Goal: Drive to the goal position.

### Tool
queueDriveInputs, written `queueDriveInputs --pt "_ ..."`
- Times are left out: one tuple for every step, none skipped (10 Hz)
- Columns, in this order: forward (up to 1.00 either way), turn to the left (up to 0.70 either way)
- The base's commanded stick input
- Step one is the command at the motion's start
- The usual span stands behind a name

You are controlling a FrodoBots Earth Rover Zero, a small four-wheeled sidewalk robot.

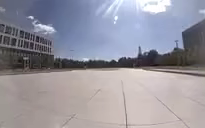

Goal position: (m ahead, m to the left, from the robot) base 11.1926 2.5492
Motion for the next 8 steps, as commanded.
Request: queueDriveInputs --pt "0.7 0.01" --pt "0.7 0.01" --pt "0.7 0.01" --pt "0.7 0.01" --pt "0.7 0.01" --pt "0.7 0.01" --pt "0.7 0.01" --pt "0.7 0.01"
